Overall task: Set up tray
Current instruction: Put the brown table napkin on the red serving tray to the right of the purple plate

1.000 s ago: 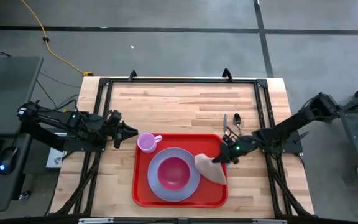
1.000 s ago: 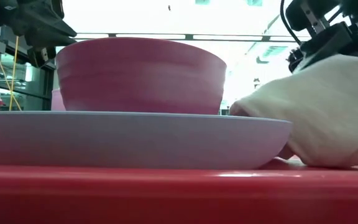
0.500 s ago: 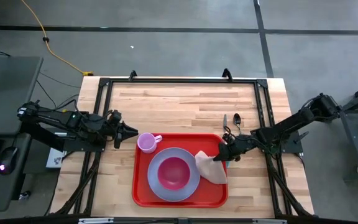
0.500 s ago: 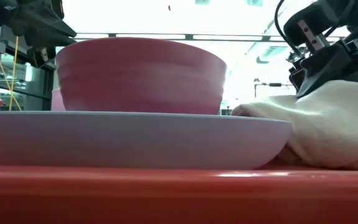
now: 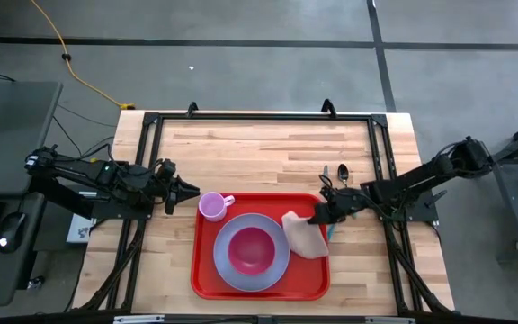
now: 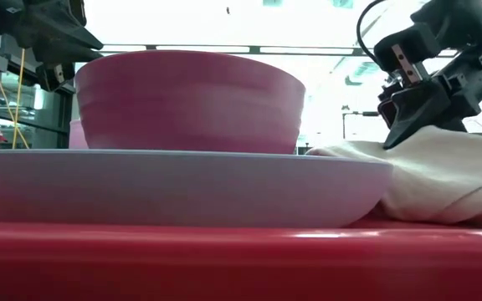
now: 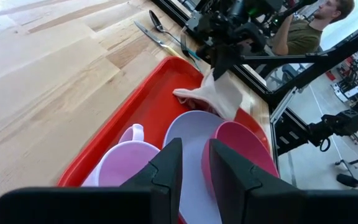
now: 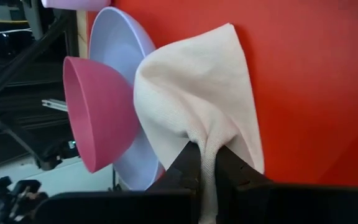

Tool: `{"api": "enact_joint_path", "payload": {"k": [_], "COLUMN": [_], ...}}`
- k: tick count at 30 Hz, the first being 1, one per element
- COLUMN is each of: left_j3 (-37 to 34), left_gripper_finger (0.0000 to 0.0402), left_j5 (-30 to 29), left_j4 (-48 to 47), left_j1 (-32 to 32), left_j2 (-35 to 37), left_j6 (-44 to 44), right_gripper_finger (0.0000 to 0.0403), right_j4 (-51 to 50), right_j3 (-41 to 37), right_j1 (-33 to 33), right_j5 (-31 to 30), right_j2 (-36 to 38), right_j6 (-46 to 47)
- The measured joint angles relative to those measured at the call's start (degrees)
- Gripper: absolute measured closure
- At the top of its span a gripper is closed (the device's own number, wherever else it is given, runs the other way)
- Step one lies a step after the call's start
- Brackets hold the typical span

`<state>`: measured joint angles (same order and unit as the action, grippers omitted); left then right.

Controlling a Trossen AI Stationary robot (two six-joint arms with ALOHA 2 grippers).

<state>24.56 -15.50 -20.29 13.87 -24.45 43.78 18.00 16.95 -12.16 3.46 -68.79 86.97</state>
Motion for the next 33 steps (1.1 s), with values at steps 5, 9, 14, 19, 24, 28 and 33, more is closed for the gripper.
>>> {"api": "enact_joint_path", "payload": {"k": [5,9,14,19,24,28,33], "left_j3": [0.0,0.0,0.0,0.0,0.0,0.0,0.0], "left_gripper_finger": [0.0291,0.0291,0.0291,0.0291,0.0291,0.0291,0.0291], "left_j5": [-0.01,0.0,-0.01,-0.01,-0.03,-0.05,-0.07], "left_j4": [0.0,0.0,0.02,0.02,0.02,0.02,0.02], "left_j1": [0.01,0.01,0.01,0.0,0.0,0.02,0.01], "left_j2": [0.0,0.0,0.0,0.0,-0.01,-0.02,-0.04], "left_j6": [0.05,0.23,0.48,0.67,1.08,1.08,1.08], "right_gripper_finger": [0.0403,0.0403,0.0403,0.0403,0.0403,0.0403,0.0403], "right_j4": [-1.97,-2.63,-3.09,-6.26,-18.13,-28.21,-29.33], "right_j3": [0.0,0.0,0.01,0.57,6.38,11.56,12.79], "right_j1": [1.49,2.6,3.67,3.95,3.35,1.72,-0.38], "right_j5": [-0.05,-0.09,-0.07,-0.1,0.11,0.26,-1.15], "right_j2": [0.0,0.0,0.8,3.27,4.01,3.14,2.22], "right_j6": [-3.59,-6.29,-9.29,-12.9,-18.93,-23.2,-24.03]}}
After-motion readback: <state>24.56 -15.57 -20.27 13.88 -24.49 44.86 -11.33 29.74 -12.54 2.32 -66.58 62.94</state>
